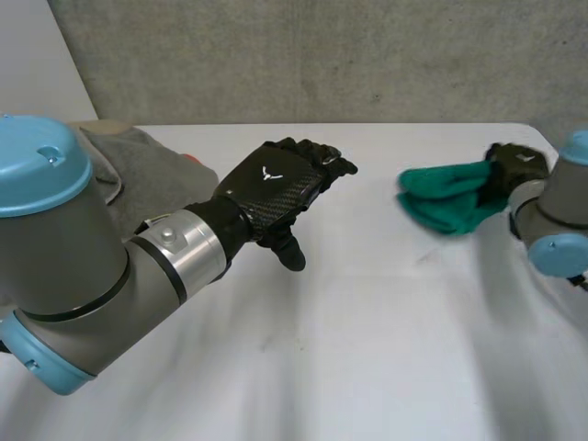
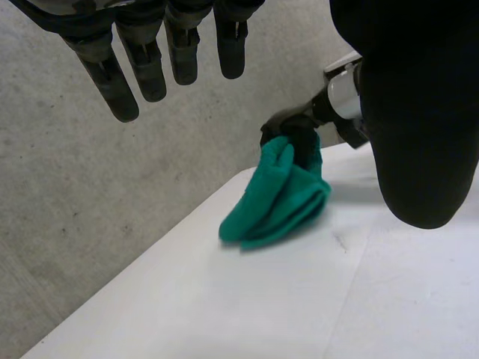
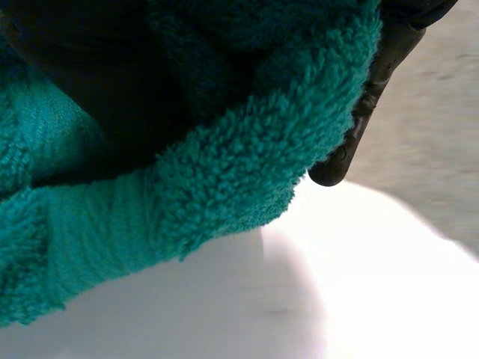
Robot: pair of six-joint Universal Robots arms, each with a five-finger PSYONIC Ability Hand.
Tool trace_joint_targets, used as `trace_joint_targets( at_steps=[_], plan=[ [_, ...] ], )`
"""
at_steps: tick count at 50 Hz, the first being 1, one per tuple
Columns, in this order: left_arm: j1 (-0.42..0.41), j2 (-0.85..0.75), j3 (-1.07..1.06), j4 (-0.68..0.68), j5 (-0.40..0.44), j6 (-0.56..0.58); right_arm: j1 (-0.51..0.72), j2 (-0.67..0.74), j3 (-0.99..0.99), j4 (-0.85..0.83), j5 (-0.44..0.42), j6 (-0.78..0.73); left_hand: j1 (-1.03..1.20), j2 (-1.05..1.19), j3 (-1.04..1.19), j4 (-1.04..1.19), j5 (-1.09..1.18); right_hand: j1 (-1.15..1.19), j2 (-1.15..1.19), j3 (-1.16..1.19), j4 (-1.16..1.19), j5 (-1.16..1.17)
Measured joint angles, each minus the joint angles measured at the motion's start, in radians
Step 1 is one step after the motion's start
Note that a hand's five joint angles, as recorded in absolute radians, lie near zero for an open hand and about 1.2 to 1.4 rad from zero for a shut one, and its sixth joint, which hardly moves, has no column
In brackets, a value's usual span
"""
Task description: Fold the laundry.
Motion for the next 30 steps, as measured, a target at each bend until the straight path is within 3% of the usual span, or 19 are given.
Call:
trace_joint_targets(
  at_steps=[4,12,19,20,22,23,24,30],
  plan=[
    [0.001,-0.004,0.001,0.001,0.0,0.0,-0.058,0.126,-0.229,0.033,0.045,-0.06,0.0,0.0,0.0,0.0,0.0,0.0,0.0,0.0,0.0,0.0],
    [0.002,-0.015,0.001,0.001,0.0,0.001,-0.136,0.33,-0.586,0.131,0.05,-0.131,0.0,0.0,0.0,0.0,0.0,0.0,0.0,0.0,0.0,0.0],
    [0.002,-0.031,0.001,0.001,0.001,0.002,-0.195,0.38,-0.659,0.149,0.038,-0.203,0.0,0.0,0.0,0.0,0.0,0.001,0.0,0.0,0.0,0.0],
    [0.003,-0.035,0.001,0.002,0.001,0.003,-0.206,0.382,-0.659,0.148,0.032,-0.23,0.0,0.0,0.0,0.0,0.0,-0.002,-0.106,-0.011,-0.135,-0.111],
    [0.003,-0.041,0.003,0.002,0.001,0.003,-0.214,0.382,-0.652,0.146,0.025,-0.279,0.0,0.0,0.0,0.0,0.0,-0.387,-0.57,-0.431,-0.571,-0.543],
    [0.003,-0.042,0.003,0.002,0.001,0.003,-0.215,0.381,-0.651,0.146,0.024,-0.286,0.0,0.0,0.0,0.0,0.0,-0.387,-0.57,-0.431,-0.571,-0.543],
    [0.003,-0.045,0.004,0.003,0.001,0.003,-0.215,0.381,-0.644,0.145,0.024,-0.321,0.0,0.0,0.0,0.0,0.0,-0.487,-0.791,-0.62,-0.822,-0.784],
    [0.003,-0.052,0.003,0.005,0.001,0.003,-0.207,0.382,-0.622,0.137,0.061,-0.421,0.0,0.0,0.0,0.0,0.001,-0.516,-0.906,-0.705,-0.958,-0.899]
  ],
)
